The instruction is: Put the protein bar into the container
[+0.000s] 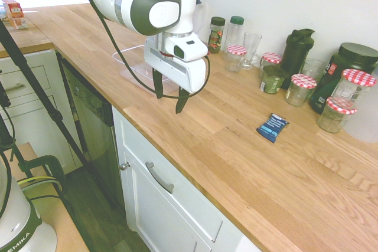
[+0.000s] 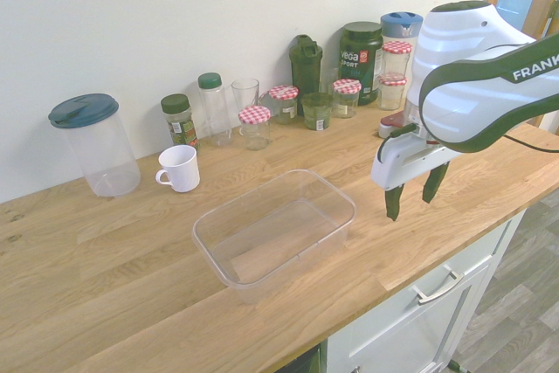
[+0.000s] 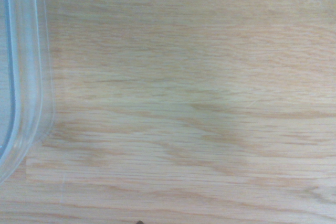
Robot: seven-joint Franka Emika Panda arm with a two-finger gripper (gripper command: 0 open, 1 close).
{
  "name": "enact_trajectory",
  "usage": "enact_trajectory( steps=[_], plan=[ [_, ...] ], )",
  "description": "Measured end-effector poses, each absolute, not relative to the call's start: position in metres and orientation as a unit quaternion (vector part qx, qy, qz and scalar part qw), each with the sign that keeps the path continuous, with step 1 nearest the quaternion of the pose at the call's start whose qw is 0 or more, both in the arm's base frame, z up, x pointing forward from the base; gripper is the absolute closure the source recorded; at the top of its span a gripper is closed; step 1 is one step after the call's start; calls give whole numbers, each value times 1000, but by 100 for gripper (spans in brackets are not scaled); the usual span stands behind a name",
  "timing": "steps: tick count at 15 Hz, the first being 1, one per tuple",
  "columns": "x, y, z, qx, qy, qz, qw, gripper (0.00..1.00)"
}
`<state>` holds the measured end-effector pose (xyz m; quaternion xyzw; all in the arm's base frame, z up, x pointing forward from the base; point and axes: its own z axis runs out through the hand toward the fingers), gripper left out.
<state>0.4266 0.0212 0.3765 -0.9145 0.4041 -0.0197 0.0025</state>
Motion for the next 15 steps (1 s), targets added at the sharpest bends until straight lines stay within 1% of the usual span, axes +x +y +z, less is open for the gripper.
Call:
enact_trajectory(
  steps=[3,6,11,15],
  plan=[
    [427,21,377,-914,404,-20,3,0],
    [437,4,393,-907,420,-33,13,0],
    [472,-74,429,-892,448,-57,29,0],
    [513,-132,419,-888,455,-57,23,0]
  ],
)
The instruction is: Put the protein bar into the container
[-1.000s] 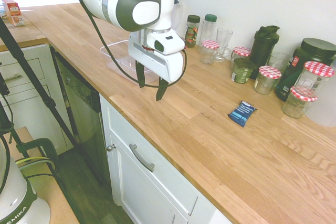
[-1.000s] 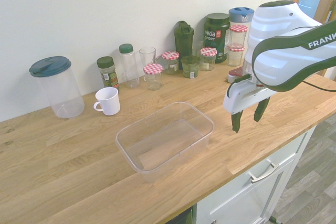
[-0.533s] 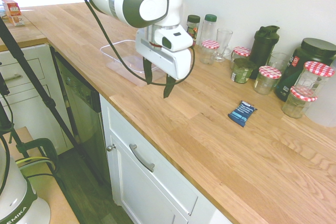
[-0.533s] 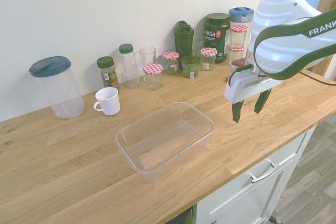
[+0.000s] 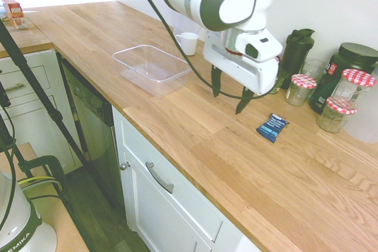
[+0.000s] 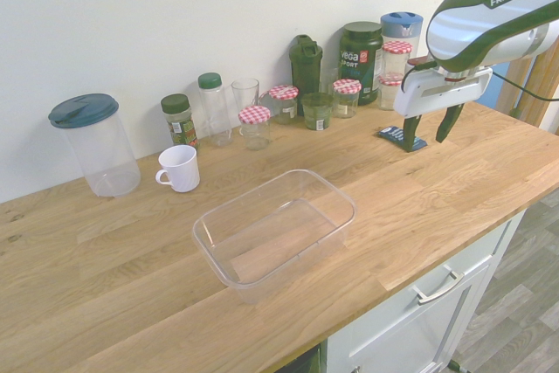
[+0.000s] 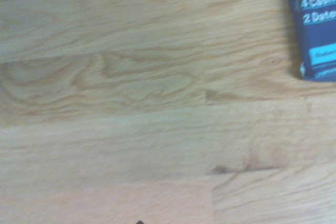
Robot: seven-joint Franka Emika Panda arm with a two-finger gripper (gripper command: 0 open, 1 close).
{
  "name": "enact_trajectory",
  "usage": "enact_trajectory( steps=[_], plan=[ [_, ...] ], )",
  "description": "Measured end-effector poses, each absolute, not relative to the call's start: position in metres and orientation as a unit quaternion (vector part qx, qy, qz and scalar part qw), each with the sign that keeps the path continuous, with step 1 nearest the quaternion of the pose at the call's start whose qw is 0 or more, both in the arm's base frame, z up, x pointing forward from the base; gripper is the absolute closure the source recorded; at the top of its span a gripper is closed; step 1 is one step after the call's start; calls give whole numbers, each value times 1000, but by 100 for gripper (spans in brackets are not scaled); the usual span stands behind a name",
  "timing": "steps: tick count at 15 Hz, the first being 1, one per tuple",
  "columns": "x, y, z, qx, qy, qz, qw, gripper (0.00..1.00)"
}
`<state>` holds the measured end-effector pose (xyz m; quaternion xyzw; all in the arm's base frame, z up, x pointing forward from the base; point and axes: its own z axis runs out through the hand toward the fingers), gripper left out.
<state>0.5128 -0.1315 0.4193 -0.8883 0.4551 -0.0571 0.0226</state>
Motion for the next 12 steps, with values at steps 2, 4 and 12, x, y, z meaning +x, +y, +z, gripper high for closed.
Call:
enact_trajectory(
  steps=[2,4,12],
  plan=[
    [530,-158,416,-888,455,-65,19,0],
    [546,-177,416,-892,446,-71,14,0],
    [590,-194,392,-922,381,-68,16,0]
  ],
)
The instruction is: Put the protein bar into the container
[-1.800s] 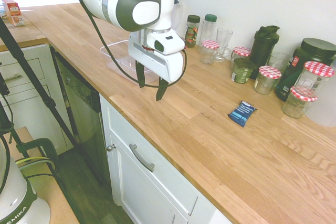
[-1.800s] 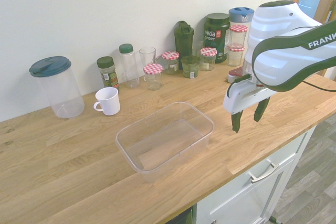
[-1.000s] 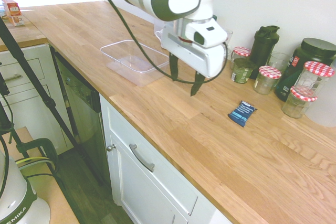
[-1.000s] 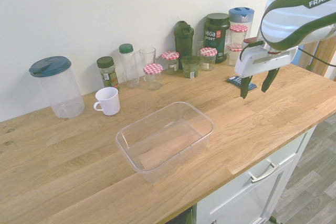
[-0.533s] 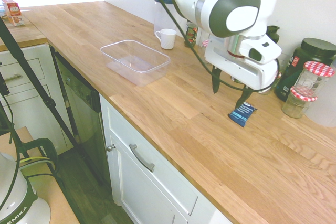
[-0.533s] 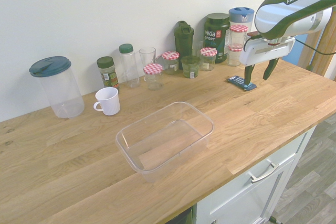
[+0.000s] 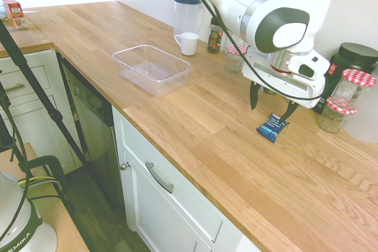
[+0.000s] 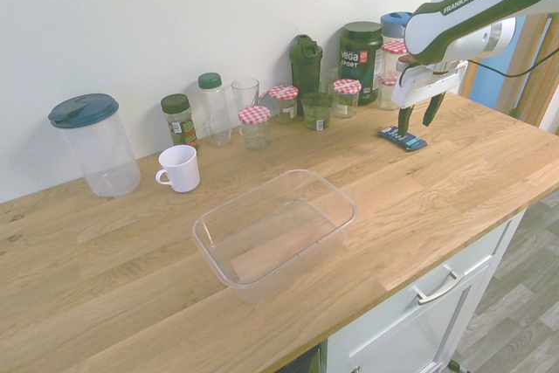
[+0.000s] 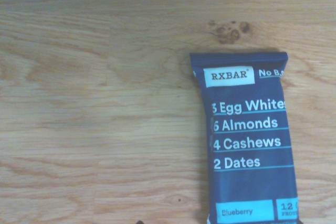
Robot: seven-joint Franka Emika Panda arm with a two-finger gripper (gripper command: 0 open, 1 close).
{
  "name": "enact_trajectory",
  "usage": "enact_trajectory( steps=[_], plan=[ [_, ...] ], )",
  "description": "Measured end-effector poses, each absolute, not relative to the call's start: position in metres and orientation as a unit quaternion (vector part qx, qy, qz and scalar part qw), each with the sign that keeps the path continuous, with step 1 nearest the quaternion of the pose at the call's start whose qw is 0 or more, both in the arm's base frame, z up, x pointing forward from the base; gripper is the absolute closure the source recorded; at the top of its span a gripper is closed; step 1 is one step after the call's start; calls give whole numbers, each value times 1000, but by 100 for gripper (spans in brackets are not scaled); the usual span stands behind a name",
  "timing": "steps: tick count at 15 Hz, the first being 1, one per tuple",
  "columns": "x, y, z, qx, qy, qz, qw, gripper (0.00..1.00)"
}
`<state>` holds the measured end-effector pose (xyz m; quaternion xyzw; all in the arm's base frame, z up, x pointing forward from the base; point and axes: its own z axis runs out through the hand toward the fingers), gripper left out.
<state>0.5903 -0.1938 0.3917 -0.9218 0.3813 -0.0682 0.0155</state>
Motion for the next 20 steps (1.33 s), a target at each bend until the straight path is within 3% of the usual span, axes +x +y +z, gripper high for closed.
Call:
enact_trajectory(
  steps=[20],
  plan=[
    [622,-210,354,-925,375,-52,-5,0]
  ],
)
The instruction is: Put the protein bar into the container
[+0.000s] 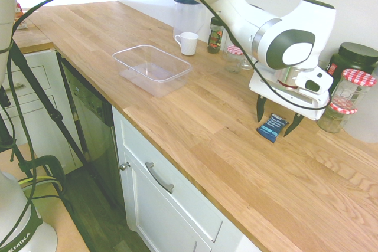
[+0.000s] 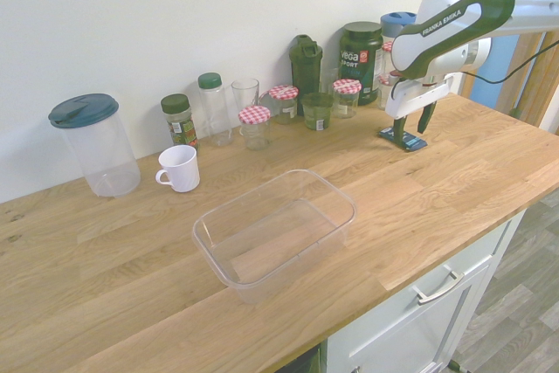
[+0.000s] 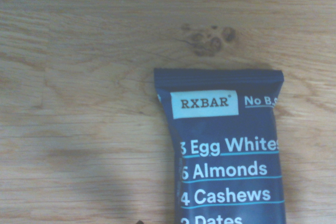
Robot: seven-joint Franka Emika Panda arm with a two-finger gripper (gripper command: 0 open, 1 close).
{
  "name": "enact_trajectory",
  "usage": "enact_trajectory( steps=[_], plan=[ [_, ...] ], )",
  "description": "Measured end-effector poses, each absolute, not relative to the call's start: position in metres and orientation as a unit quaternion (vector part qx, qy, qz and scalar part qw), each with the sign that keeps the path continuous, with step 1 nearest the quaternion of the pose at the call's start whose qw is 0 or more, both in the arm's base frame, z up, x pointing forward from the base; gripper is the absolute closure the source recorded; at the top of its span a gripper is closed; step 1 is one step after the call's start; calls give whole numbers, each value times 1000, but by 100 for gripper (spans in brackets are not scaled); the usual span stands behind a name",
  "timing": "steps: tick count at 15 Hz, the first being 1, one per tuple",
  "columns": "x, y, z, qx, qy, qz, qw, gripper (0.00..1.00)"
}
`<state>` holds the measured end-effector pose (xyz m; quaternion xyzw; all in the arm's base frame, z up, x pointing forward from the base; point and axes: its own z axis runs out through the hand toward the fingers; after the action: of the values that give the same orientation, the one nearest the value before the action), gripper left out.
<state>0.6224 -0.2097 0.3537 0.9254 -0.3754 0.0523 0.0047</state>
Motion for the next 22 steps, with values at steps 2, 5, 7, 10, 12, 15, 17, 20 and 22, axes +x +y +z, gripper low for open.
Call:
enact_trajectory(
  steps=[2,5,7,10,12,15,17,20,22],
  plan=[
    [627,-210,352,926,-374,51,5,0],
    [637,-210,349,926,-374,51,6,0],
    [643,-209,346,927,-372,49,7,100],
    [650,-208,341,928,-371,46,8,100],
    [652,-208,341,927,-371,46,7,100],
    [653,-207,340,927,-372,45,5,100],
    [653,-207,340,927,-373,46,4,100],
    [653,-208,340,926,-374,46,5,100],
    [653,-208,340,925,-376,46,4,100]
  ],
)
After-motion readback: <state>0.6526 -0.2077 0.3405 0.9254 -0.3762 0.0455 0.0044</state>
